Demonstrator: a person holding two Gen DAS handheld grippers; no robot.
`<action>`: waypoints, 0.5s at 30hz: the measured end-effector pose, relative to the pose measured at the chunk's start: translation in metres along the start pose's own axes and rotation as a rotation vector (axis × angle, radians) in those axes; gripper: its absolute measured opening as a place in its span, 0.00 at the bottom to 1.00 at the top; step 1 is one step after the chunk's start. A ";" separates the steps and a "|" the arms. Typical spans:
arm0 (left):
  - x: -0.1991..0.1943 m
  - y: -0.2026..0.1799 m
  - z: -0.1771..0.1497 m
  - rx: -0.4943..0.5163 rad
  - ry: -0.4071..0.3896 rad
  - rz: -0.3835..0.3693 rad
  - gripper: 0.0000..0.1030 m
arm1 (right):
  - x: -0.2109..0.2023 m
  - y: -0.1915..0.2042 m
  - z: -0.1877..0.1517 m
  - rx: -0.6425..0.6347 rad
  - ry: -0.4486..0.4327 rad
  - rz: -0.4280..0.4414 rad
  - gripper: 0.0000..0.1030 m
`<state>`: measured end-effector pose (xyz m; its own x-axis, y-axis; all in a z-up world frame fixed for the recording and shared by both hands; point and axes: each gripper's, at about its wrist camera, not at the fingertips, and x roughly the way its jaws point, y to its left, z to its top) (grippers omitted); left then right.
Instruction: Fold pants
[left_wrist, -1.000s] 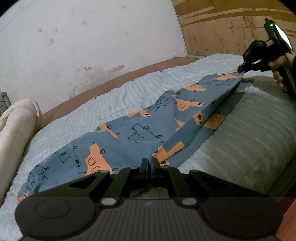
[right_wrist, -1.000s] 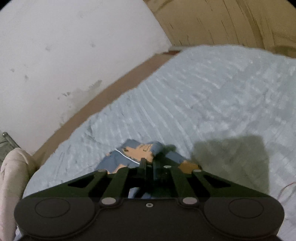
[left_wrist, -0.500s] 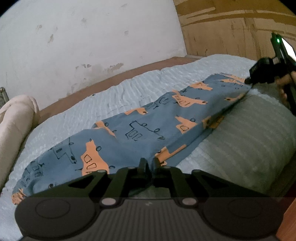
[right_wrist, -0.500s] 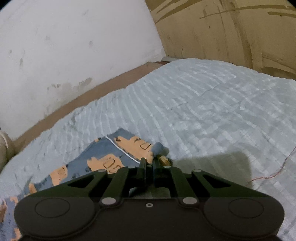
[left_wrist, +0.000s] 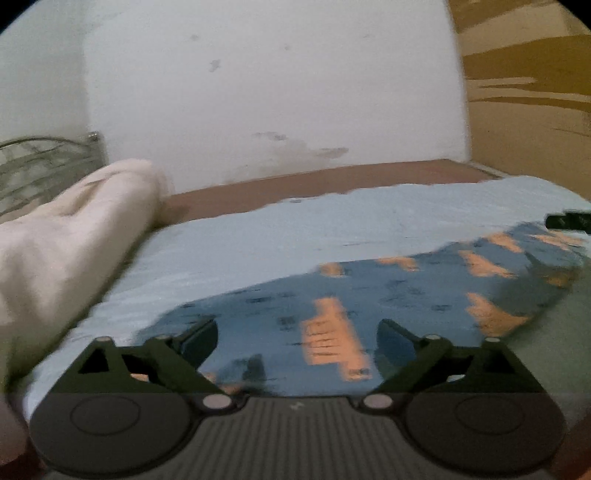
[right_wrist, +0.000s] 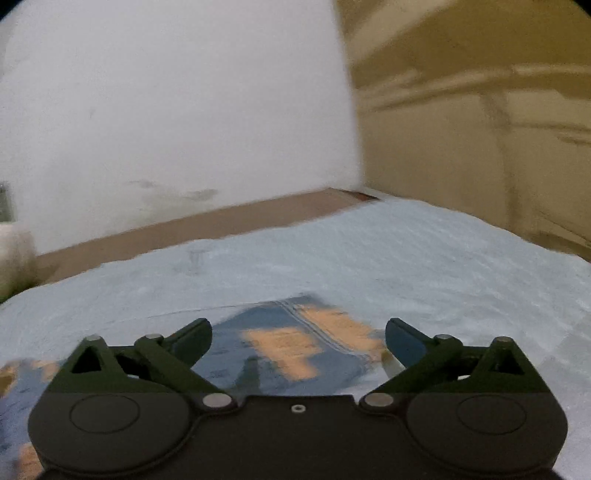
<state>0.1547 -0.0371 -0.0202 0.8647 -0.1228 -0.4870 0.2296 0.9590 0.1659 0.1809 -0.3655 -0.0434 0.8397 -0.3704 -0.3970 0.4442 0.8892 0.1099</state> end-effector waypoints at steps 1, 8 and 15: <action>0.001 0.010 -0.001 -0.013 0.008 0.027 0.95 | -0.002 0.013 -0.004 -0.021 0.004 0.048 0.99; 0.025 0.096 -0.024 -0.205 0.100 0.111 0.95 | 0.004 0.101 -0.027 -0.132 0.099 0.422 0.99; 0.049 0.166 -0.040 -0.533 0.141 -0.069 0.81 | 0.016 0.133 -0.040 -0.136 0.166 0.561 0.99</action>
<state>0.2176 0.1266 -0.0504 0.7789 -0.1902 -0.5976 -0.0057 0.9507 -0.3100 0.2411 -0.2430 -0.0717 0.8693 0.2028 -0.4507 -0.1061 0.9673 0.2306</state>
